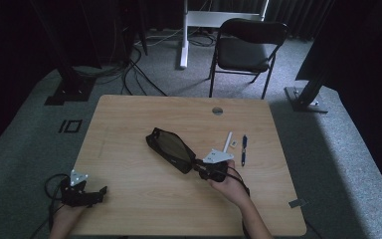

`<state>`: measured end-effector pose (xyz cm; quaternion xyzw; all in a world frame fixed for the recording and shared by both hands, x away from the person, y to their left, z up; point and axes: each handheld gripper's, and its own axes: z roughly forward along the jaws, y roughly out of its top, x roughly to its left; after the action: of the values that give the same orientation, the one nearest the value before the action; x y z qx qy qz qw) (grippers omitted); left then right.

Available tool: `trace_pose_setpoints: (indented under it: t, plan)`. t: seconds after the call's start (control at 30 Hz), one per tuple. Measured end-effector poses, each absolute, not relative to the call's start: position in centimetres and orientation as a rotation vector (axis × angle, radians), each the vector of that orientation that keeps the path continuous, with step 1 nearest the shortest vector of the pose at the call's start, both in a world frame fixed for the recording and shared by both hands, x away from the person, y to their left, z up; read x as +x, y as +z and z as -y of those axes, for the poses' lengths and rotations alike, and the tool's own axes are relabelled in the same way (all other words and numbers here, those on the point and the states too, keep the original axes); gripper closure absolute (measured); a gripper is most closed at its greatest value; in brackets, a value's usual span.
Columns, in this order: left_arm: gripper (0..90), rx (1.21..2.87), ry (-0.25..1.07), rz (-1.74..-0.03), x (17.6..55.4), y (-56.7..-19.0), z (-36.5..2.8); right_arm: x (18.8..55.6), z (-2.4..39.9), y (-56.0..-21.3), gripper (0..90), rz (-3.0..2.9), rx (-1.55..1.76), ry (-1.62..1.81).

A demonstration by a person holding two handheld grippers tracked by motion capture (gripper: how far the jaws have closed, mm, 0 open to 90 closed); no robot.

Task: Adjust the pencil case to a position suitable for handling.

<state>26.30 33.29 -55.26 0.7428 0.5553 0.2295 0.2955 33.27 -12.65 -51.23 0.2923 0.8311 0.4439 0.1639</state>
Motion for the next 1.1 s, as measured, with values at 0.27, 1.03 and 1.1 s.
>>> trace_pose_setpoints:
  t: [0.27,1.03,1.1]
  plan:
    - [0.3,1.977,0.61,-1.477,26.3,-55.3,-33.3,31.7,14.8,-51.3,73.0,-2.379,0.835,1.252]
    - [0.3,1.98,0.61,-1.476,26.3,-55.2,-33.3,27.9,19.7,-51.4,72.9,-2.378,0.881,1.231]
    - [0.3,1.98,0.611,-1.476,26.3,-55.3,-33.3,27.7,20.2,-51.3,72.9,-2.372,0.884,1.229]
